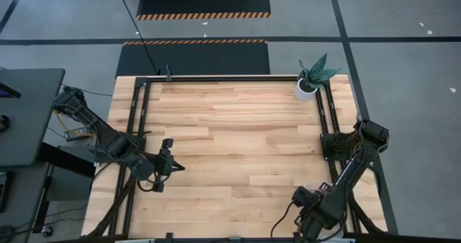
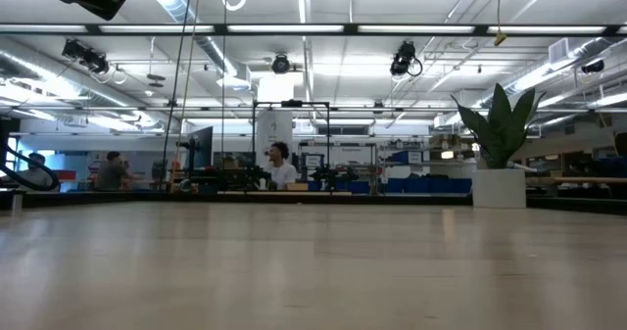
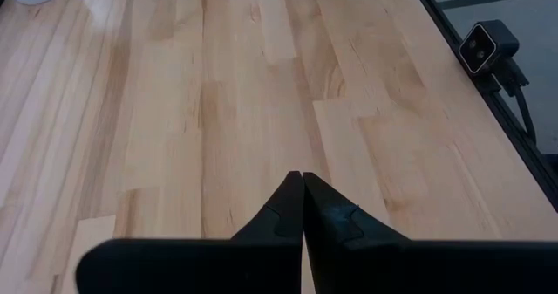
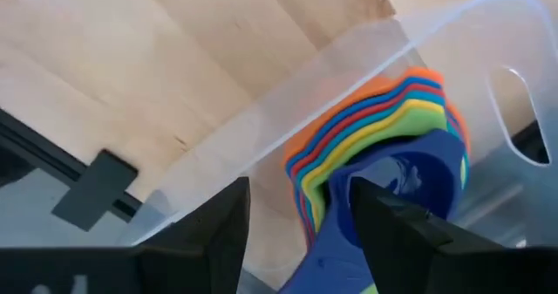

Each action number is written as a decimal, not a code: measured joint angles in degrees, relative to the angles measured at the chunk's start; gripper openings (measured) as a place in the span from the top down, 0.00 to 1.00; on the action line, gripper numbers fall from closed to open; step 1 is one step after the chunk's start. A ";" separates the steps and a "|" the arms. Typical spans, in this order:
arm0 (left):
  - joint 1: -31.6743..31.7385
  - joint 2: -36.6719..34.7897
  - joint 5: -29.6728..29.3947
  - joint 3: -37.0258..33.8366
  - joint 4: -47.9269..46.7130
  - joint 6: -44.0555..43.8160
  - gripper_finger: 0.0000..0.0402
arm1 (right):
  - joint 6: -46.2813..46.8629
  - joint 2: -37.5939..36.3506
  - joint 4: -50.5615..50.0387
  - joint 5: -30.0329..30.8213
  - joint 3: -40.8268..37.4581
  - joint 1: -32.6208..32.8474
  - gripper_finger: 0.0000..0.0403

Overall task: Nest measuring cups in basket
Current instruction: Put the nested measuring cups into the transparent bin, then return to Home Position

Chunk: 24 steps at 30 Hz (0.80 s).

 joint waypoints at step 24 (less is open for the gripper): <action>-0.01 -0.01 0.02 0.00 -0.22 0.15 0.98 | -2.70 -0.22 -17.60 2.79 12.73 -0.11 0.50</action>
